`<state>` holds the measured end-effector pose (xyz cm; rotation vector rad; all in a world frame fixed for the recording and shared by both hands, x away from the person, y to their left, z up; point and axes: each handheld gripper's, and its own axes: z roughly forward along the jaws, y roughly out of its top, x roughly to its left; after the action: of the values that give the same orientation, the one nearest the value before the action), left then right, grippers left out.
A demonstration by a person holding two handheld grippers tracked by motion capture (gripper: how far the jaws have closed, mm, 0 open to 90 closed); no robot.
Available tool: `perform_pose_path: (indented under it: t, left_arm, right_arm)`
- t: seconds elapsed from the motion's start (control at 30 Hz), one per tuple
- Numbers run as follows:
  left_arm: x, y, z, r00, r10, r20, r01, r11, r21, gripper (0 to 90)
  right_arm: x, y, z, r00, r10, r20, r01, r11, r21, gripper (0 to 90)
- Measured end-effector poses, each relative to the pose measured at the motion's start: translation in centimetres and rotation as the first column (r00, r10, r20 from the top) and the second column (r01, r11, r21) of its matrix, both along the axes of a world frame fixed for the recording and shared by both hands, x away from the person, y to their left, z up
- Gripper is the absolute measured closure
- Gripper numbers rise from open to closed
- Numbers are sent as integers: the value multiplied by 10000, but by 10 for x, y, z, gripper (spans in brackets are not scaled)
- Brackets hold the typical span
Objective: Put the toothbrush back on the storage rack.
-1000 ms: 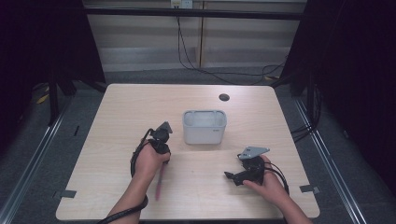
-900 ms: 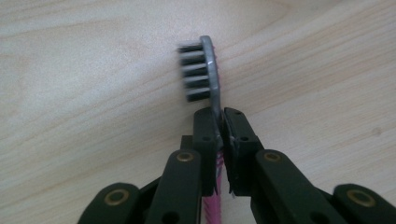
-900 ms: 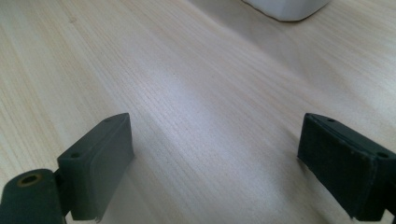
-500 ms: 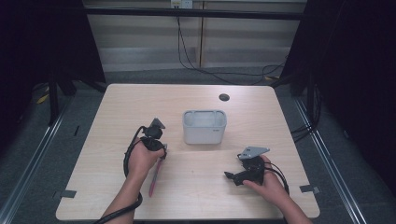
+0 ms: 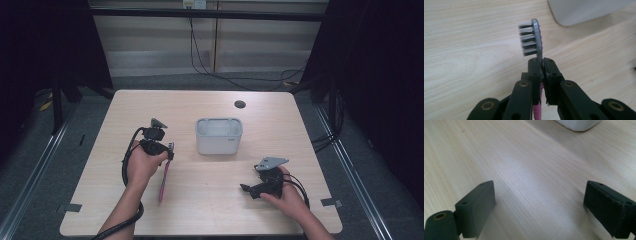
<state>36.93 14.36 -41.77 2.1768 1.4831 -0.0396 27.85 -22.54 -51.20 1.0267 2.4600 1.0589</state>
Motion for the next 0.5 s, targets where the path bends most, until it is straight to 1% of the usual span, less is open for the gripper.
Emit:
perform_pose_path:
  t: [0.17, 0.2, 0.27, 0.3, 0.33, 0.4, 0.5]
  left_arm:
    - [-1, 2, 9, 9994, -36, 350, 44, 9997, -254, 851]
    - [-1, 3, 11, 9988, -138, 467, 148, 9997, -214, 851]
    - [-2, 4, 15, 9977, -137, 669, 155, 9996, -253, 851]
    - [-3, 4, 18, 9967, -92, 812, 119, 9994, -333, 851]
    - [-3, 4, 20, 9957, -151, 913, 181, 9993, -320, 851]
    - [-4, 4, 24, 9931, -108, 1164, 155, 9991, -398, 851]
    - [-5, 4, 30, 9880, -102, 1544, 188, 9983, -545, 851]
  right_arm:
    - [0, 0, 0, 10000, 4, -5, -4, 10000, -1, 98]
    - [0, 0, 0, 10000, 5, -4, -5, 10000, 0, 97]
    - [0, 0, 0, 10000, 4, 3, -4, 10000, 2, 97]
    - [0, 0, 0, 10000, 8, -6, -8, 10000, 5, 97]
    - [0, 0, 0, 10000, 8, -6, -8, 10000, 5, 97]
    - [0, 0, 0, 10000, 7, -8, -7, 10000, 2, 98]
    - [0, 0, 0, 10000, 4, 0, -4, 10000, 4, 97]
